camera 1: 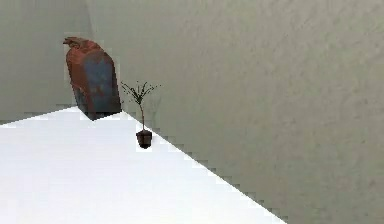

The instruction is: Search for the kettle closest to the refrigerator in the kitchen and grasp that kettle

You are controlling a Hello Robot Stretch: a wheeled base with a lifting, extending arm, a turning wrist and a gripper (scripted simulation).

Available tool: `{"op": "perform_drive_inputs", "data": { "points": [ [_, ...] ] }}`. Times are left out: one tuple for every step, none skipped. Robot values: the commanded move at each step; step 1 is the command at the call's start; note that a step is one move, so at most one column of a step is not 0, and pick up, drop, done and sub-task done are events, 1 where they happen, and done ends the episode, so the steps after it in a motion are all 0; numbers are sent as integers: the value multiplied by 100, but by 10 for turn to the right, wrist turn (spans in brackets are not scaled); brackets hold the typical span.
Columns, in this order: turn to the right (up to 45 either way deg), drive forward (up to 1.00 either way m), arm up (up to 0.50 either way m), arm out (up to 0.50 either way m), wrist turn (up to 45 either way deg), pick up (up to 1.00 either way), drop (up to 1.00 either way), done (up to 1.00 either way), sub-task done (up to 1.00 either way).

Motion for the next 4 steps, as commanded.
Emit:
{"op": "perform_drive_inputs", "data": {
  "points": [
    [0, 40, 0, 0, 0, 0, 0, 0, 0],
    [-450, 0, 0, 0, 0, 0, 0, 0, 0],
    [-150, 0, 0, 0, 0, 0, 0, 0, 0],
    [0, 85, 0, 0, 0, 0, 0, 0, 0]
  ]
}}
